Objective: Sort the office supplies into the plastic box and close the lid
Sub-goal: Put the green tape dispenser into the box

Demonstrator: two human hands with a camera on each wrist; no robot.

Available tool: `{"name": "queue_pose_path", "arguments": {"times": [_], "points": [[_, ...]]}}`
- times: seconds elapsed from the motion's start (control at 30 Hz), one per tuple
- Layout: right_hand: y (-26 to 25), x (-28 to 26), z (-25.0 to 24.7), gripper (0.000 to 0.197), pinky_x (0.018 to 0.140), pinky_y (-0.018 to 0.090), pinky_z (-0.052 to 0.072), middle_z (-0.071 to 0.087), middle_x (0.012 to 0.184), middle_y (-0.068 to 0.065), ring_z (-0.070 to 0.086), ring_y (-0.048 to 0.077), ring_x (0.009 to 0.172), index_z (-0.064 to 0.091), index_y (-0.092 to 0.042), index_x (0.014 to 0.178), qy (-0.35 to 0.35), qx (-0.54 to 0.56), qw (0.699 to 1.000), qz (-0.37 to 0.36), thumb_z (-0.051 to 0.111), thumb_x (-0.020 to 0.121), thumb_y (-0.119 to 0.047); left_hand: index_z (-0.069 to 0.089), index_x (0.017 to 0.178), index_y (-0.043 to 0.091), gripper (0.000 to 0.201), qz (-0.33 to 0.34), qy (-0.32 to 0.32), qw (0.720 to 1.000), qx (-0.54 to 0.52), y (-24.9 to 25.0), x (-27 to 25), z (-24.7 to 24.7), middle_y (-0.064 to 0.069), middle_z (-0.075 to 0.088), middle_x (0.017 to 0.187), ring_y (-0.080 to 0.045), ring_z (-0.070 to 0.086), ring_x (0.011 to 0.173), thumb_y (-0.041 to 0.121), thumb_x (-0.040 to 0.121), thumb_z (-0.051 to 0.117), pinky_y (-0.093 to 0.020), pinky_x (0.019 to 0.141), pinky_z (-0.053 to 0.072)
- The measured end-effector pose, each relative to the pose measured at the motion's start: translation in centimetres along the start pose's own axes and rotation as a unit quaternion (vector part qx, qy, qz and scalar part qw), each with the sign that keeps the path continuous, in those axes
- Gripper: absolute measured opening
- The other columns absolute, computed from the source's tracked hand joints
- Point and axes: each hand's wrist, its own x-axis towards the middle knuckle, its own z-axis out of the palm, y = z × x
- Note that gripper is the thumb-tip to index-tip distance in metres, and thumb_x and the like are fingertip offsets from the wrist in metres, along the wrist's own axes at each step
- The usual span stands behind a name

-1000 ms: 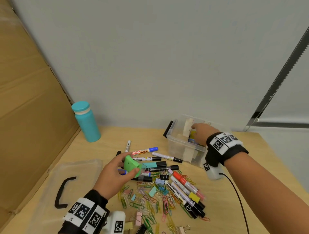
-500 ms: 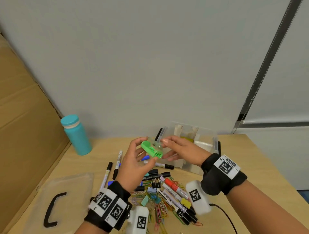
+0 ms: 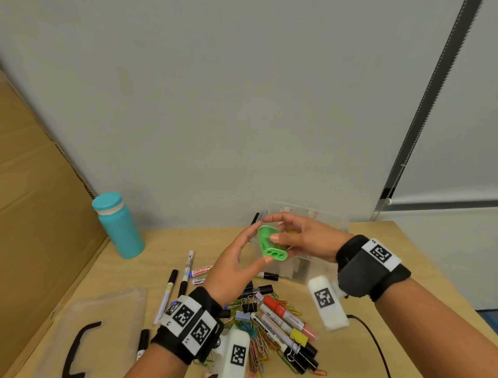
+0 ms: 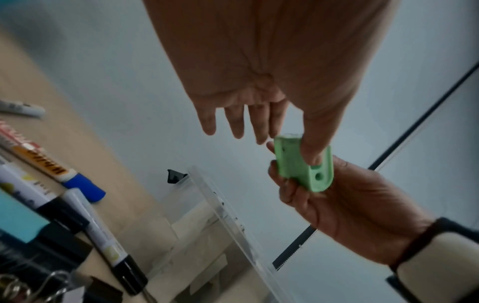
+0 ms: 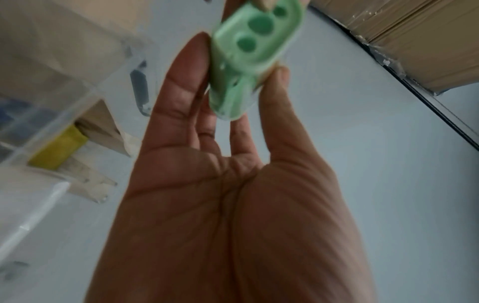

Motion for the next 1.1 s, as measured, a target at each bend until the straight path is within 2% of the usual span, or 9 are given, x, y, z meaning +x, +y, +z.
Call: {"name": "queue_pose_path", "arguments": {"times": [0.1, 0.17, 0.27, 0.37, 0.5, 0.7, 0.9, 1.03, 1.1], "points": [[-0.7, 0.2, -1.7, 0.034, 0.069, 0.019, 0.055, 0.06, 0.119, 0.009, 0.067, 0.013, 0.088, 0.056, -0.019, 0.123, 0.048, -0.118, 0.992, 0.003, 0.062, 0.09, -0.018, 0.024, 0.147, 0.035, 0.067, -0.019, 0.009, 0.998, 0.062, -0.5, 1.5, 0.4, 0.015, 0.029, 0.152, 0.005, 0.025, 0.135, 0.037, 0.089, 0.058, -0.019, 0.107, 0.023], [-0.9, 1.0, -3.0, 0.033, 0.064, 0.017, 0.055, 0.056, 0.12, 0.009, 0.064, 0.015, 0.084, 0.055, -0.017, 0.121, 0.147, -0.222, 0.964, 0.001, 0.063, 0.09, -0.018, 0.017, 0.149, 0.027, 0.066, -0.029, 0.014, 0.991, 0.131, -1.5, 3.3, 0.8, 0.009, 0.022, 0.155, 0.0, 0.019, 0.138, 0.037, 0.093, 0.052, -0.021, 0.111, 0.019], [-0.4, 3.3, -4.7, 0.036, 0.079, 0.032, 0.053, 0.041, 0.126, 0.012, 0.059, 0.029, 0.095, 0.048, -0.017, 0.124, 0.28, -0.361, 0.889, 0.038, 0.061, 0.09, -0.019, 0.002, 0.151, 0.023, 0.068, -0.069, 0.006, 0.962, 0.265, -3.6, 6.4, 1.6, 0.001, 0.0, 0.16, -0.016, -0.001, 0.147, 0.041, 0.097, 0.039, -0.036, 0.121, 0.008], [0.6, 6.1, -5.9, 0.04, 0.087, 0.043, 0.05, 0.035, 0.129, 0.016, 0.059, 0.039, 0.097, 0.043, -0.013, 0.126, 0.308, -0.44, 0.837, 0.108, 0.059, 0.089, -0.016, -0.005, 0.151, 0.019, 0.067, -0.095, -0.043, 0.935, 0.338, -5.2, 8.8, 2.4, 0.0, -0.011, 0.16, -0.021, -0.011, 0.147, 0.045, 0.099, 0.028, -0.041, 0.121, 0.004], [2.7, 9.1, -7.8, 0.037, 0.086, 0.041, 0.051, 0.046, 0.121, 0.014, 0.059, 0.037, 0.101, 0.05, -0.012, 0.119, 0.25, -0.518, 0.797, 0.181, 0.062, 0.084, -0.019, -0.007, 0.151, 0.016, 0.065, -0.089, -0.105, 0.923, 0.359, -6.8, 9.3, 3.3, 0.002, -0.015, 0.159, -0.016, -0.012, 0.147, 0.047, 0.099, 0.019, -0.039, 0.121, 0.005], [8.0, 15.1, -13.1, 0.06, 0.08, 0.038, 0.056, 0.064, 0.108, -0.001, 0.065, 0.025, 0.094, 0.06, -0.025, 0.1, 0.162, -0.556, 0.771, 0.264, 0.085, 0.047, -0.035, -0.007, 0.151, 0.016, 0.064, -0.089, -0.102, 0.928, 0.347, -7.7, 9.1, 3.7, 0.003, -0.019, 0.158, -0.016, -0.011, 0.147, 0.046, 0.099, 0.016, -0.039, 0.121, 0.006], [9.3, 17.5, -14.3, 0.047, 0.073, 0.038, 0.059, 0.067, 0.088, -0.004, 0.067, 0.022, 0.077, 0.065, -0.027, 0.084, 0.112, -0.571, 0.762, 0.284, 0.087, 0.043, -0.035, -0.007, 0.151, 0.017, 0.063, -0.083, -0.093, 0.931, 0.344, -7.6, 9.0, 3.7, 0.003, -0.018, 0.158, -0.015, -0.011, 0.147, 0.046, 0.1, 0.015, -0.039, 0.121, 0.007], [10.2, 18.8, -14.7, 0.045, 0.077, 0.039, 0.058, 0.067, 0.09, -0.002, 0.067, 0.024, 0.079, 0.066, -0.024, 0.092, 0.08, -0.607, 0.744, 0.27, 0.083, 0.052, -0.033, -0.007, 0.151, 0.018, 0.062, -0.086, -0.091, 0.931, 0.344, -7.5, 8.9, 3.8, 0.004, -0.018, 0.158, -0.015, -0.011, 0.147, 0.046, 0.1, 0.015, -0.039, 0.121, 0.006], [7.4, 16.3, -12.3, 0.072, 0.077, 0.039, 0.057, 0.068, 0.097, 0.0, 0.066, 0.026, 0.08, 0.064, -0.028, 0.099, 0.037, -0.632, 0.72, 0.285, 0.084, 0.032, -0.04, -0.007, 0.151, 0.019, 0.062, -0.088, -0.092, 0.929, 0.347, -7.4, 8.9, 3.8, 0.005, -0.018, 0.158, -0.014, -0.012, 0.146, 0.046, 0.1, 0.015, -0.04, 0.121, 0.006]]}}
